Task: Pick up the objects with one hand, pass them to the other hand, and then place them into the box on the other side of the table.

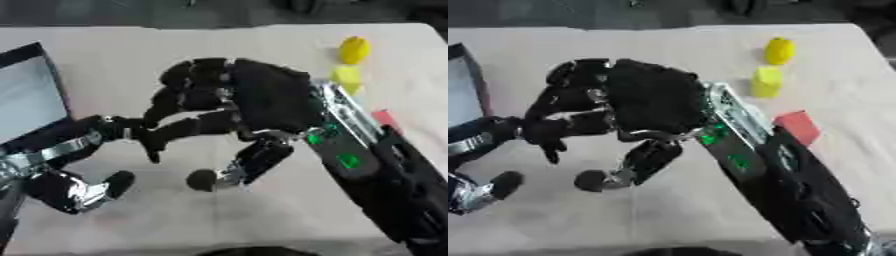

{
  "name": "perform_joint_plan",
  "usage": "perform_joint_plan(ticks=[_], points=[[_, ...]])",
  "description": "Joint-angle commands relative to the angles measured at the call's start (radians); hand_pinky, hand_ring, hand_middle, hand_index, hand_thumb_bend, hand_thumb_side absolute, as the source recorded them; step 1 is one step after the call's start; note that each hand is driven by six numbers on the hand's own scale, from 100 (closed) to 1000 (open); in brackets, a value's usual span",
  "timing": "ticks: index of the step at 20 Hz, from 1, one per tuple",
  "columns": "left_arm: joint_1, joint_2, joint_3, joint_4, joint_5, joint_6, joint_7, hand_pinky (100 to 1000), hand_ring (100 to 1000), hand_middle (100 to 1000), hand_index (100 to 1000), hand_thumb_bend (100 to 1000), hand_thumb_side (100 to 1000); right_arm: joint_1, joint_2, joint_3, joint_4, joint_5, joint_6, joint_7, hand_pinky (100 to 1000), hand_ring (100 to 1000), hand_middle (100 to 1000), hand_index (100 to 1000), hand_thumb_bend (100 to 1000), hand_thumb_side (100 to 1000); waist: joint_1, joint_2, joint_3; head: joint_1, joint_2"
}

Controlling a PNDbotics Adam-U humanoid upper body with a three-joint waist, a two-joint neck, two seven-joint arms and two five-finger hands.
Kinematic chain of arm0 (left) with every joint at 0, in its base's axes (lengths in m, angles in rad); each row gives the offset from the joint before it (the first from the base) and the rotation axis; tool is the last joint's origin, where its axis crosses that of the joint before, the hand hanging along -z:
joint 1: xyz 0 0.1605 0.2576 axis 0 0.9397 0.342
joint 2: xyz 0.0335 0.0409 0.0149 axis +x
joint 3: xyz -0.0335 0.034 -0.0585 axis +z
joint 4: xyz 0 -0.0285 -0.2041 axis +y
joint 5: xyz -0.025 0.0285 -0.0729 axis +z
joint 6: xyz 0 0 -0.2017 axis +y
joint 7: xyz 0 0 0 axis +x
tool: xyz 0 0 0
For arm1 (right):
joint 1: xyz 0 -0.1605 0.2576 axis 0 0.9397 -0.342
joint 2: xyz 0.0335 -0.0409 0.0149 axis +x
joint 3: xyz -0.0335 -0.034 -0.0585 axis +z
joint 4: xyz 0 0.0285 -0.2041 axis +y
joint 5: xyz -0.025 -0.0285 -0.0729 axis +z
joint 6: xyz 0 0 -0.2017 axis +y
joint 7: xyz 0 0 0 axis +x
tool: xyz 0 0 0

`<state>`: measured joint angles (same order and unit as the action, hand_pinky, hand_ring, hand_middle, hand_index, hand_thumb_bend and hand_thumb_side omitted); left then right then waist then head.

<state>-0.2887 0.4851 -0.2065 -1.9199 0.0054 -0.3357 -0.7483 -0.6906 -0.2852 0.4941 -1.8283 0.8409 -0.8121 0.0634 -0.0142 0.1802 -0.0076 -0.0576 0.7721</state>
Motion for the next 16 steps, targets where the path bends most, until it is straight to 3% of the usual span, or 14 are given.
perform_joint_plan(ticks=[1,2,9,10,11,16], points=[[-0.001,0.013,0.027,-0.02,-0.016,-0.002,0.013,1000,780,645,895,100,691,-0.004,-0.034,-0.031,-0.025,-0.008,0.02,-0.004,811,767,773,846,267,437,0.002,-0.016,-0.003,-0.002,-0.002],[0.001,0.01,0.032,-0.021,-0.019,-0.002,0.017,1000,781,649,897,100,689,0.0,-0.043,-0.038,-0.025,-0.01,0.027,-0.005,813,766,775,851,248,418,0.002,-0.016,-0.003,-0.002,-0.002],[0.016,-0.004,0.078,-0.023,-0.04,0.004,0.066,1000,782,652,900,100,684,0.035,-0.168,-0.117,-0.012,-0.061,0.102,-0.004,830,785,812,894,343,477,-0.003,-0.017,-0.011,-0.01,-0.002],[0.019,-0.006,0.082,-0.022,-0.041,0.006,0.071,1000,782,652,900,100,687,0.039,-0.191,-0.129,-0.004,-0.073,0.115,0.0,841,797,828,918,272,426,-0.004,-0.017,-0.013,-0.011,-0.002],[0.023,-0.009,0.086,-0.022,-0.043,0.007,0.074,1000,782,651,901,100,686,0.046,-0.215,-0.143,0.013,-0.087,0.129,0.009,849,805,838,930,387,496,-0.006,-0.018,-0.015,-0.012,-0.002],[0.042,-0.018,0.097,-0.018,-0.049,0.013,0.077,1000,782,648,902,100,694,0.077,-0.345,-0.179,0.134,-0.166,0.202,0.081,888,846,868,974,463,517,-0.014,-0.024,-0.021,-0.006,-0.002]])
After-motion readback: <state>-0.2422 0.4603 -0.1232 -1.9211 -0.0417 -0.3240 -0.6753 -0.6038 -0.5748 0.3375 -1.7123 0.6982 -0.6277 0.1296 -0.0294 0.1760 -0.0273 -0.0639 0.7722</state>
